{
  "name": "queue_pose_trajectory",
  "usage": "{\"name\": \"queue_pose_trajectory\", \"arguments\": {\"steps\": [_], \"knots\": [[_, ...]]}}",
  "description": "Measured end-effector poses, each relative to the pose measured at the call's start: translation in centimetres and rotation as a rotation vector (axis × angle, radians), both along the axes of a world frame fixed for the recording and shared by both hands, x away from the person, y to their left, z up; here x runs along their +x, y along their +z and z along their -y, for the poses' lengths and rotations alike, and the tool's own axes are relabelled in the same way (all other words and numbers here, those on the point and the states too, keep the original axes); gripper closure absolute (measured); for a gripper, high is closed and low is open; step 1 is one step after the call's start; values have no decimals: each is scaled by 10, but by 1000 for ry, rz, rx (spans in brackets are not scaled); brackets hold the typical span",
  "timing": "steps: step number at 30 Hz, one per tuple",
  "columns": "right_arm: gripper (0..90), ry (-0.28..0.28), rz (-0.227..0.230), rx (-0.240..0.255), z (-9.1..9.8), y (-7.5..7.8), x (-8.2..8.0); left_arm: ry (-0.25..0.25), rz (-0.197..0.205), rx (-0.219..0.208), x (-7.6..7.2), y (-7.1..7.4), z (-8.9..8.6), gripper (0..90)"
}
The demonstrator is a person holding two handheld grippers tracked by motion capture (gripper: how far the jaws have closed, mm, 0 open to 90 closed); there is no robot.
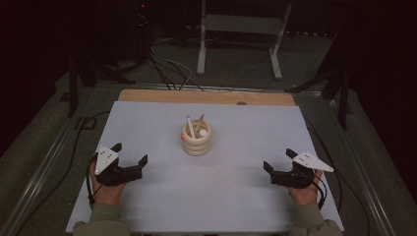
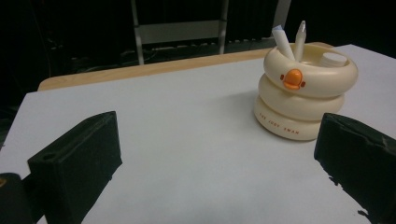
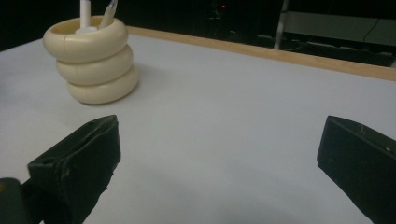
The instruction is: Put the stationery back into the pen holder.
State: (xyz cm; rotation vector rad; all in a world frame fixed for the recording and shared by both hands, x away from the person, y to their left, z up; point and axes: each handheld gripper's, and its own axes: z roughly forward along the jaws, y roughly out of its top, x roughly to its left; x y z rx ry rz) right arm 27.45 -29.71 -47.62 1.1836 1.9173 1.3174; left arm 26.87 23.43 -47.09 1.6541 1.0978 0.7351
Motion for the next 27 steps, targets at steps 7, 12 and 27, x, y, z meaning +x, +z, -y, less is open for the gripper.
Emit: {"name": "queue_pose_trajectory", "arguments": {"steps": [7,12,27], "knots": [[1,-16,16,37,8,1,-5,-14,18,-3,-2,2,0,12],[1,-18,25,54,9,2,-5,-21,32,0,-4,3,1,12],[1,-40,26,75,15,2,-5,-16,49,-9,-6,5,2,12]]}}
